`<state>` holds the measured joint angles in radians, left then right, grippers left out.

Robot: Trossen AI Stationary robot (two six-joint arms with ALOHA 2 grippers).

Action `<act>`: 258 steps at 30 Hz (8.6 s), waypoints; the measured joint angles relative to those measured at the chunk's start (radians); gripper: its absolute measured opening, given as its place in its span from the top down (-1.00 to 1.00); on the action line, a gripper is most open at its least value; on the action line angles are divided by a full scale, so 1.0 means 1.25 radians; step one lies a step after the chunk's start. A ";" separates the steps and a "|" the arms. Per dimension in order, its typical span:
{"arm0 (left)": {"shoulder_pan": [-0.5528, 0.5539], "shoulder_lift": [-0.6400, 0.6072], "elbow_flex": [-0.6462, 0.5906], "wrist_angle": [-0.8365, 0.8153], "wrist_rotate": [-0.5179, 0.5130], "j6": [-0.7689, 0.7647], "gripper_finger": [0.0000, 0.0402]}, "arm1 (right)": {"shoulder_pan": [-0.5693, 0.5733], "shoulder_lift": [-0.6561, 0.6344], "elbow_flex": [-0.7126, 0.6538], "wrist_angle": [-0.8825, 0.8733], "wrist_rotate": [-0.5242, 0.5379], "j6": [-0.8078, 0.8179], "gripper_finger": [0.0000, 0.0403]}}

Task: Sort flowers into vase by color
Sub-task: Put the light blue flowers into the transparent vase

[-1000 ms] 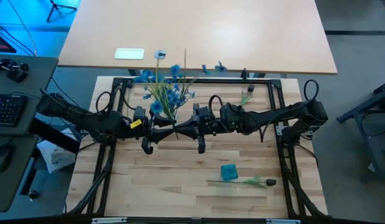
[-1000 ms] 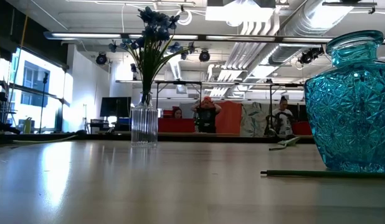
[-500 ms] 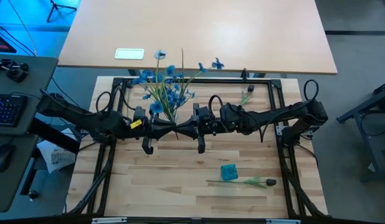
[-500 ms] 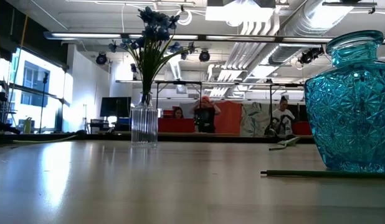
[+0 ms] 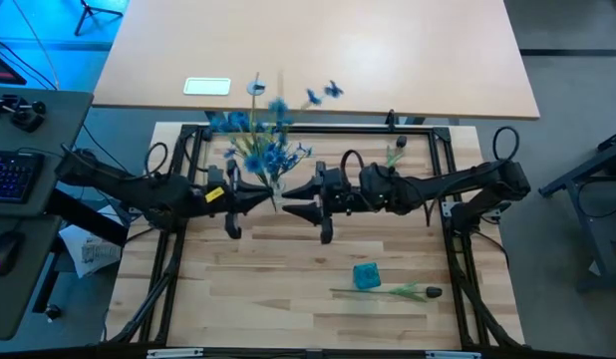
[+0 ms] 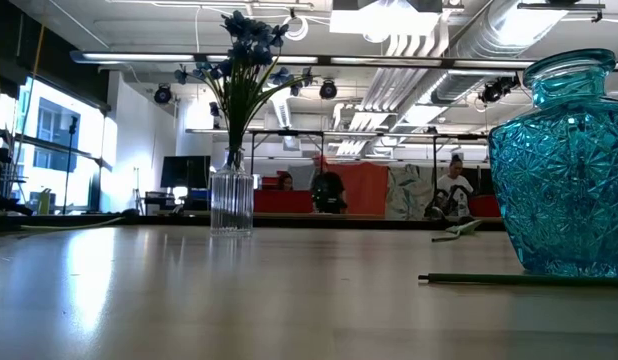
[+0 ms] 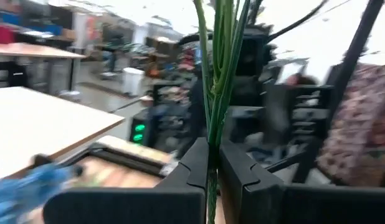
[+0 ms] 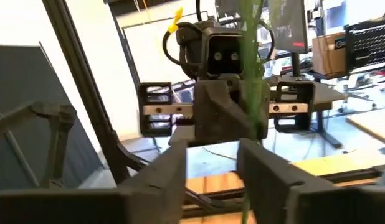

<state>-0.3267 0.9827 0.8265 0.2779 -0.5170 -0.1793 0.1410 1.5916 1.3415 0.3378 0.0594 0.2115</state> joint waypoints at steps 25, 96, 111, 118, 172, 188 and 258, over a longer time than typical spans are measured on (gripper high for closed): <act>0.022 -0.167 -0.617 0.629 -0.205 0.098 1.00 | -0.010 -0.083 0.001 -0.183 0.139 0.043 -0.10; 0.437 0.425 -0.535 1.034 0.174 0.027 1.00 | -0.010 -0.079 0.000 -0.202 0.219 0.075 -0.10; 0.438 0.501 -0.482 1.035 0.185 0.025 1.00 | -0.014 -0.078 0.000 -0.202 0.220 0.081 -0.10; 0.438 0.523 -0.482 1.035 0.199 0.020 1.00 | -0.014 -0.078 0.000 -0.202 0.220 0.076 -0.10; 0.426 0.412 -0.484 0.739 0.275 0.044 0.14 | -0.019 -0.078 0.000 -0.232 0.219 0.054 -0.10; 0.426 0.245 -0.483 0.588 0.390 0.082 0.14 | -0.019 -0.078 0.000 -0.237 0.221 0.040 -0.10; 0.411 0.310 -0.381 0.374 0.293 0.039 0.90 | -0.018 -0.012 0.000 -0.179 0.217 0.036 -0.10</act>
<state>0.1875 1.3701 0.3508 0.7458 -0.1505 -0.1301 0.1181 1.5768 1.3415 0.1135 0.3312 0.2564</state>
